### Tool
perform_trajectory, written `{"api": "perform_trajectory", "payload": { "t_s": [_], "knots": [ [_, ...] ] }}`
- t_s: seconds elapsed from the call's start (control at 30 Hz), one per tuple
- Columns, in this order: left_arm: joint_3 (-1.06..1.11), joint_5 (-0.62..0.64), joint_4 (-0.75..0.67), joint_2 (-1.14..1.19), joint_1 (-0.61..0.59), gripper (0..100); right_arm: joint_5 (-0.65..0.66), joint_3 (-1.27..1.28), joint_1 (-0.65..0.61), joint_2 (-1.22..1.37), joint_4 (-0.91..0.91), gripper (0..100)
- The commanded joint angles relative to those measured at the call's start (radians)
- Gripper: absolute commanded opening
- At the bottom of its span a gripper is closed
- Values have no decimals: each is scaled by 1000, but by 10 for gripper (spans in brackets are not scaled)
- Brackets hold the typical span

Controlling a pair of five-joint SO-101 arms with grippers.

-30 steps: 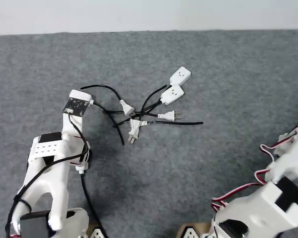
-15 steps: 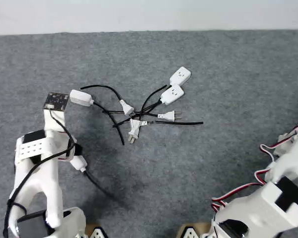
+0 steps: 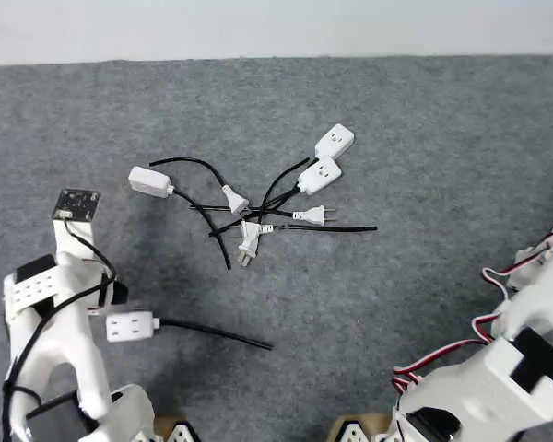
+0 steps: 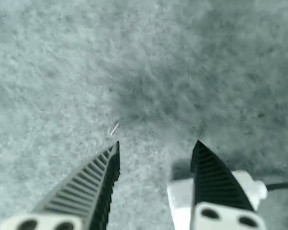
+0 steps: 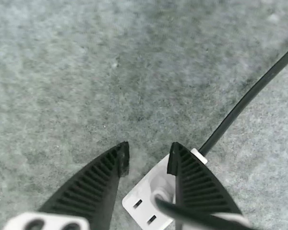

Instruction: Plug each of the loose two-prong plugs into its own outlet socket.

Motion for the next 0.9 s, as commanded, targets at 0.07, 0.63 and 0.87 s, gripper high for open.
{"api": "perform_trajectory", "payload": {
  "t_s": [0.07, 0.63, 0.87],
  "knots": [
    [2, -5, -9, -11, 25, 227, 14, -5, -12, -5, -4, 139],
    [-128, 427, 531, -281, 158, 228, 14, 18, -39, -4, -30, 139],
    [-237, 537, 503, 198, 221, 232, 55, 17, -45, -5, -27, 139]
  ]
}}
